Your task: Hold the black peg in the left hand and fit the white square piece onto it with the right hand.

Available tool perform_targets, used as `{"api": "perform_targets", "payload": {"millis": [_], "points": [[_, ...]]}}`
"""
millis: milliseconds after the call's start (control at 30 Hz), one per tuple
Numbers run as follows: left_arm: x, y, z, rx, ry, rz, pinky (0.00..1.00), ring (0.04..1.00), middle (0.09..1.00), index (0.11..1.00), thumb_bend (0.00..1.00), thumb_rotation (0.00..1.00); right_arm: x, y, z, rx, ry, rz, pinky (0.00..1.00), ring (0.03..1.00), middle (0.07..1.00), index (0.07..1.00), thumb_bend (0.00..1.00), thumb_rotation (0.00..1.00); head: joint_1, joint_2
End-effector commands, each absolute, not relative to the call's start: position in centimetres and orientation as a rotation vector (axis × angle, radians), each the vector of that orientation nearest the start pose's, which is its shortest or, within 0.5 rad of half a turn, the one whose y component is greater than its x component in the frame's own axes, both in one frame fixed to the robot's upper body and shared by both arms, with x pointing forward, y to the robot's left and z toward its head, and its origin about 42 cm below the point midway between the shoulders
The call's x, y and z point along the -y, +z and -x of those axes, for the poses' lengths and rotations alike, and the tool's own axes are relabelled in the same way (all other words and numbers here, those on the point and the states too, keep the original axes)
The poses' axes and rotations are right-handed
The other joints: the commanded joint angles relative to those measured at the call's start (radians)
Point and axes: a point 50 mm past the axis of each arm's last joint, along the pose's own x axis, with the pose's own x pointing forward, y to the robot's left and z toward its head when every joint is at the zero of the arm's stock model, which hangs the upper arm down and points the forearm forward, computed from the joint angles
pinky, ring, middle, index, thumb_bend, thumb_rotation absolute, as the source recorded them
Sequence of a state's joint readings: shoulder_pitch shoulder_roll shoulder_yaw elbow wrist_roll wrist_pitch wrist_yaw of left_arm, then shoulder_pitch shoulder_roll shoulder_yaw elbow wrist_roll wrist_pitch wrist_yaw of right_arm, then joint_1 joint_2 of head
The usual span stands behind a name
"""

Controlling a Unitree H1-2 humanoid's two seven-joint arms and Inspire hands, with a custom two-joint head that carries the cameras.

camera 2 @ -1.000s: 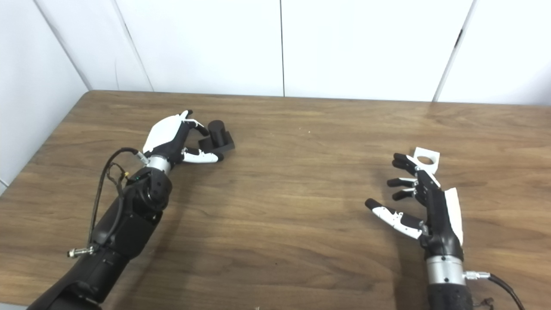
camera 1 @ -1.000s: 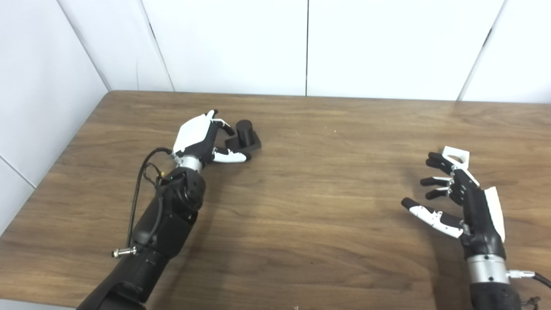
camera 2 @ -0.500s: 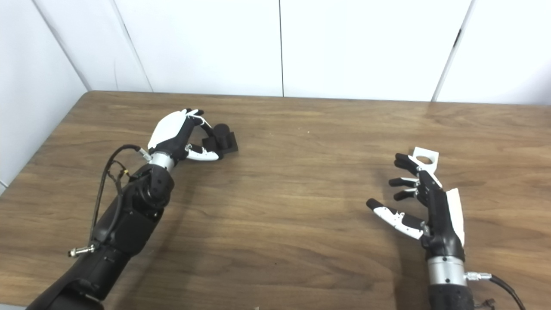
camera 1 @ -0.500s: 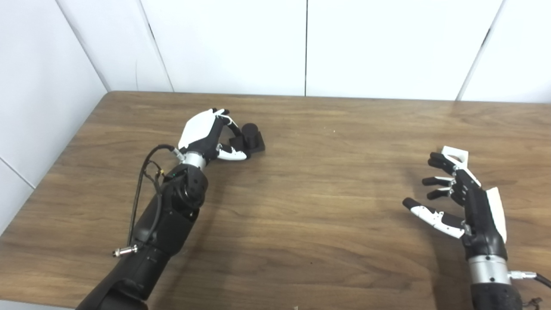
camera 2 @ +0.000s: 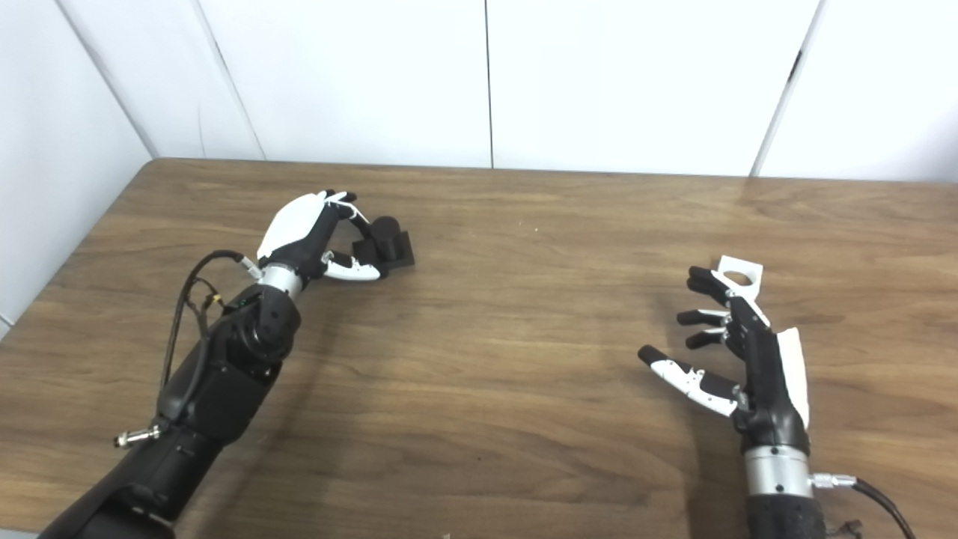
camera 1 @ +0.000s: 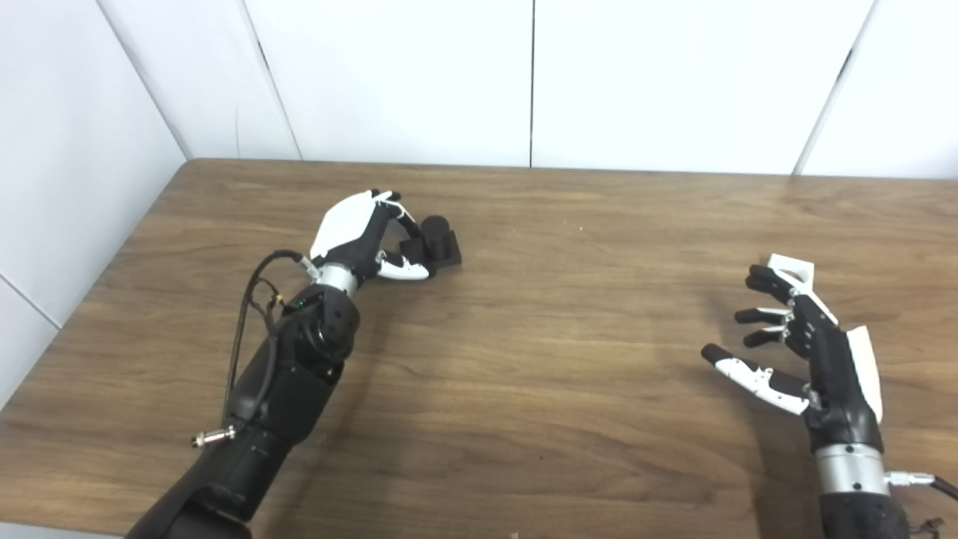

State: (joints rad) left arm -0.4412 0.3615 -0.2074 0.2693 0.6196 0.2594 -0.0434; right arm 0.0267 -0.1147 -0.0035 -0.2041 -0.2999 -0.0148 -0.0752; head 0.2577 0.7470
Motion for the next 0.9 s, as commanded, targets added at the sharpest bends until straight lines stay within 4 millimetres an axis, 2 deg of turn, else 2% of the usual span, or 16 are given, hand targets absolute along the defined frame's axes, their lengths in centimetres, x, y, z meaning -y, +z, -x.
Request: {"api": "perform_targets", "payload": {"millis": [0, 400, 867], "points": [[-28.2, 16.9, -42.0, -0.052, -0.122, -1.037, 1.0, 1.0, 0.95, 0.486, 0.52, 0.08, 24.5, 16.4, -27.6, 0.275, -0.102, 0.407, 0.49, 0.632, 0.791, 0.795, 0.59, 0.0, 0.001, 0.002], [-27.5, 17.8, -41.8, 0.053, -0.321, -0.982, 1.0, 1.0, 0.977, 0.487, 0.52, 0.08, 24.4, 16.5, -27.6, 0.271, -0.102, 0.413, 0.49, 0.63, 0.789, 0.791, 0.59, 0.0, -0.002, 0.001], [-24.3, 17.5, -40.1, 0.137, -0.543, -0.914, 1.0, 1.0, 0.987, 0.486, 0.52, 0.08, 24.2, 16.4, -27.7, 0.268, -0.1, 0.416, 0.48, 0.624, 0.787, 0.792, 0.58, 0.0, -0.014, 0.005]]}}
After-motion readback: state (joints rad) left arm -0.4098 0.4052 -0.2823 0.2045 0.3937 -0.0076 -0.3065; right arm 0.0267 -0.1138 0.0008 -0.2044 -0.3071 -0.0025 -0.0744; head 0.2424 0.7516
